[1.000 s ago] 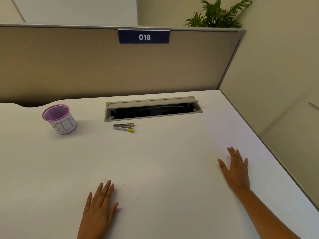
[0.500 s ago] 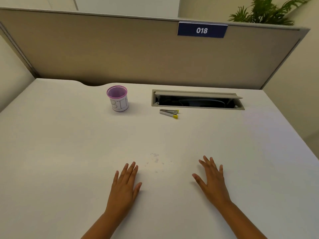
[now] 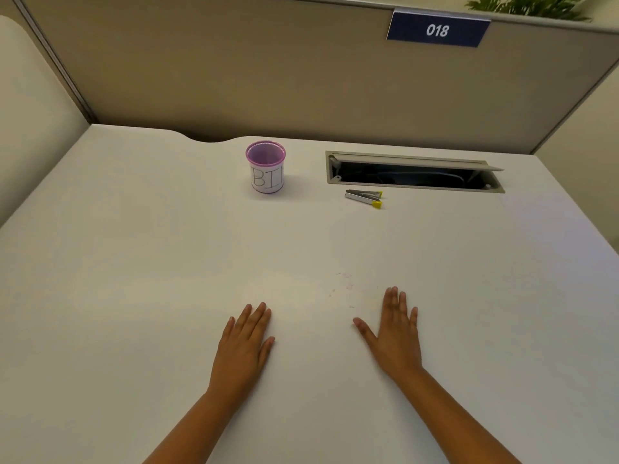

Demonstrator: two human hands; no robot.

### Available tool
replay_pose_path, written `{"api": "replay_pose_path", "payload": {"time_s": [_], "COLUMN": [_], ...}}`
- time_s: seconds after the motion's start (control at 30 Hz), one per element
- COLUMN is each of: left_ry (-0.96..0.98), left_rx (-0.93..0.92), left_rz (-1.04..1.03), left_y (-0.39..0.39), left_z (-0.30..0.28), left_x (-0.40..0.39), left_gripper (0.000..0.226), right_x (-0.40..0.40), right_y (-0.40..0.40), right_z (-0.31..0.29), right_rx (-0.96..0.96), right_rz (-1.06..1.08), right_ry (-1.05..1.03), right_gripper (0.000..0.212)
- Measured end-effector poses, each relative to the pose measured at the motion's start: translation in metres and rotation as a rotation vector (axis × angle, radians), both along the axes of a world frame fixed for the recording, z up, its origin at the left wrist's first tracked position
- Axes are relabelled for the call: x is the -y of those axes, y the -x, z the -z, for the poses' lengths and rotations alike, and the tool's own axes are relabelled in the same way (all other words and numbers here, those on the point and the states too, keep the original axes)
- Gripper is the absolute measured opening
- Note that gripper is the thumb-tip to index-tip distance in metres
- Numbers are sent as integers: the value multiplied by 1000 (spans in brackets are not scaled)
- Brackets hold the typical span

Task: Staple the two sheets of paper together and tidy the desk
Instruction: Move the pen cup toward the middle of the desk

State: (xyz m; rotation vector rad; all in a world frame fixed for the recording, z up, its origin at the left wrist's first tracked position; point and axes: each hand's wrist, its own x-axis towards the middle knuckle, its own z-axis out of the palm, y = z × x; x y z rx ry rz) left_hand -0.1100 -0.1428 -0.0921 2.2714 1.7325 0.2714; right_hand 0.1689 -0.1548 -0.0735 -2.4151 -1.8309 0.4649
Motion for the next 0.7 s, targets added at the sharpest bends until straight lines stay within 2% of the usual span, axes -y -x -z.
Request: {"api": "replay_pose_path", "payload": {"time_s": [0.27, 0.37, 0.43, 0.53, 0.6, 0.7], "left_ry": [-26, -51, -60, -63, -55, -56], "left_rx": [-36, -65, -68, -70, -76, -78], "left_rz": [17, 56, 86, 103, 103, 104], "left_y": [1, 4, 6, 8, 8, 7], "left_z": [0, 2, 3, 4, 6, 7], "left_x": [-1, -8, -12, -14, -14, -14], "left_gripper": [56, 52, 55, 54, 56, 58], "right_x": [-47, -52, -43, -12, 10, 24], "right_y": [61, 66, 64, 63, 70, 87], "right_z": [2, -5, -7, -2, 1, 3], "right_rx": [25, -125, -218, -88, 0, 29], "right_rz": [-175, -174, -58, 87, 99, 105], "right_ry": [8, 3, -46, -24, 36, 76], "right_gripper": [111, 95, 93, 109, 107, 107]}}
